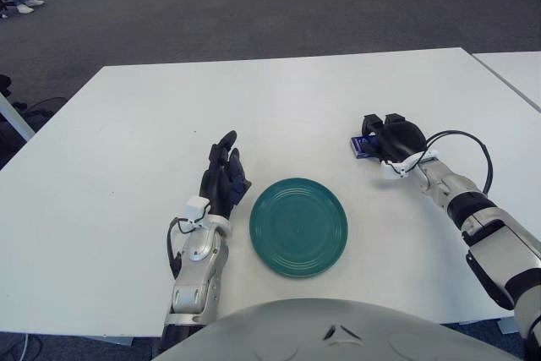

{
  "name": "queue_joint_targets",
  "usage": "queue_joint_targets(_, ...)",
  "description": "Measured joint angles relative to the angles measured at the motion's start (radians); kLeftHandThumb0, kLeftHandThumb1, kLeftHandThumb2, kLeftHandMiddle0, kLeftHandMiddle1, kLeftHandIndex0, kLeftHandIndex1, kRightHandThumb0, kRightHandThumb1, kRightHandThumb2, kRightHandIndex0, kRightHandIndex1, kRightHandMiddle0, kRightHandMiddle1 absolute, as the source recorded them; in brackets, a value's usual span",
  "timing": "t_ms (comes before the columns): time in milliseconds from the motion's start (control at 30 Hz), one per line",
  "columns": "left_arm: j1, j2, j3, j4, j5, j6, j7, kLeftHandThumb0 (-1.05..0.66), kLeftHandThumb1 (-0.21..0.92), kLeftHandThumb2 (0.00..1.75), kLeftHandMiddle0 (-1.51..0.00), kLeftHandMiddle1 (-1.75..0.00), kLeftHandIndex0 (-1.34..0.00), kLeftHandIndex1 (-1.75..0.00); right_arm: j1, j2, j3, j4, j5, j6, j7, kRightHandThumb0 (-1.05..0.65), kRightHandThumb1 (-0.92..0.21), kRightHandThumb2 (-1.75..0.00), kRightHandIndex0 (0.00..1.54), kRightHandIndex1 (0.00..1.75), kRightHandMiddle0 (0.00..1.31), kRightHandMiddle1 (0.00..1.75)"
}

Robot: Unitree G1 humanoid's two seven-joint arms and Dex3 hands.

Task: Put the gum into the plate.

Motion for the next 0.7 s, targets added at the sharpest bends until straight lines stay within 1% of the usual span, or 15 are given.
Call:
queue_joint_targets(67,0.0,0.0,0.0,0.0,-0.001,0.001,0.0,-0.82,0.92,0.87,-0.2,0.0,0.0,-0.57,0.014,-0.032,0.006,-0.053,-0.002,-0.014,0.053,-0.91,-0.92,-0.9,0.33,0.68,0.01,0.76)
queue_joint_targets(100,0.0,0.0,-0.001,0.0,-0.001,0.001,0.0,-0.82,0.92,0.87,-0.2,0.0,0.0,-0.57,0.026,-0.053,0.008,-0.088,-0.002,-0.022,0.085,-0.91,-0.92,-0.9,0.32,0.65,0.01,0.73)
queue_joint_targets(167,0.0,0.0,0.001,0.0,-0.002,0.001,0.0,-0.83,0.92,0.87,-0.2,0.0,0.0,-0.56,0.038,-0.083,0.01,-0.136,-0.002,-0.034,0.136,-0.93,-0.92,-0.93,0.32,0.5,0.0,0.6)
queue_joint_targets(200,0.0,0.0,0.003,0.0,-0.002,0.001,0.0,-0.83,0.92,0.87,-0.19,0.0,0.0,-0.56,0.04,-0.092,0.01,-0.152,-0.002,-0.036,0.158,-0.94,-0.92,-0.94,0.32,0.47,0.0,0.58)
queue_joint_targets(300,0.0,0.0,0.002,0.0,-0.001,0.001,0.0,-0.84,0.92,0.87,-0.2,0.0,0.0,-0.57,0.044,-0.113,0.01,-0.193,-0.002,-0.04,0.228,-0.96,-0.92,-0.97,0.33,0.28,0.0,0.44)
queue_joint_targets(400,-0.001,0.0,0.001,0.0,0.0,0.001,0.0,-0.85,0.92,0.87,-0.21,-0.01,0.0,-0.58,0.046,-0.124,0.009,-0.214,0.0,-0.044,0.278,-0.98,-0.92,-0.99,0.32,0.2,0.0,0.38)
queue_joint_targets(500,-0.001,0.0,-0.001,0.0,0.0,0.001,0.0,-0.85,0.92,0.87,-0.21,-0.01,0.0,-0.59,0.046,-0.132,0.008,-0.225,0.001,-0.051,0.312,-0.99,-0.92,-0.99,0.31,0.15,0.0,0.34)
queue_joint_targets(700,-0.001,0.0,-0.001,0.0,-0.001,0.001,0.0,-0.84,0.92,0.86,-0.2,0.0,0.0,-0.57,0.041,-0.139,0.006,-0.228,0.0,-0.066,0.354,-1.0,-0.92,-0.98,0.29,0.1,0.0,0.3)
